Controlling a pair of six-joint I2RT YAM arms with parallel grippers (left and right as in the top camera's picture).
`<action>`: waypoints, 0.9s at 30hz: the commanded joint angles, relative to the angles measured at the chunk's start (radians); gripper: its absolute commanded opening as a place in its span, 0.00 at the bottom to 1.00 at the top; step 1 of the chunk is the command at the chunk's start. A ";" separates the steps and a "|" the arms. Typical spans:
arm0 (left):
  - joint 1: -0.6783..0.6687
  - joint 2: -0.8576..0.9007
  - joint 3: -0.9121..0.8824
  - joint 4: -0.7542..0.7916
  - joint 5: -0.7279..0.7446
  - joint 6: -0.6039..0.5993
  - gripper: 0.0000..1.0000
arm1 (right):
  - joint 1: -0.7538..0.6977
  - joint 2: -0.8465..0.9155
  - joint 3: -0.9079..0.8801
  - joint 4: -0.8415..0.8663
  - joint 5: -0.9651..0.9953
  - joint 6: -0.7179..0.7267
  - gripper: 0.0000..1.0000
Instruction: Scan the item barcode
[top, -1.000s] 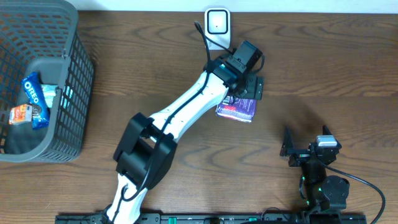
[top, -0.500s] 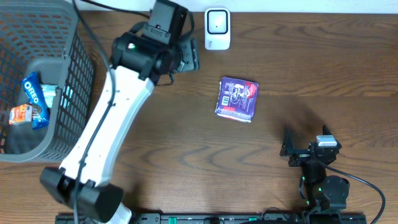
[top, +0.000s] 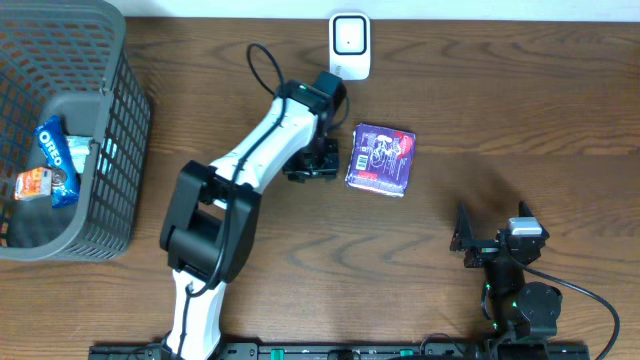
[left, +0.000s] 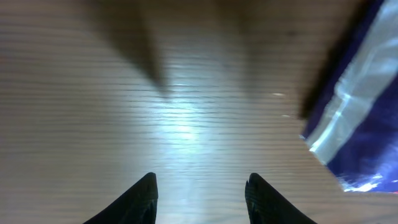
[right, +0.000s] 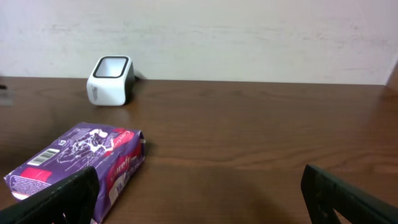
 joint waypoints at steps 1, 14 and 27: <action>-0.033 0.031 0.003 0.024 0.096 -0.006 0.46 | 0.010 -0.005 -0.002 -0.004 0.002 -0.008 0.99; -0.106 0.034 0.003 0.345 0.135 -0.045 0.46 | 0.010 -0.005 -0.002 -0.004 0.002 -0.008 0.99; 0.085 -0.081 0.079 0.254 0.127 -0.028 0.22 | 0.010 -0.005 -0.002 -0.004 0.002 -0.008 0.99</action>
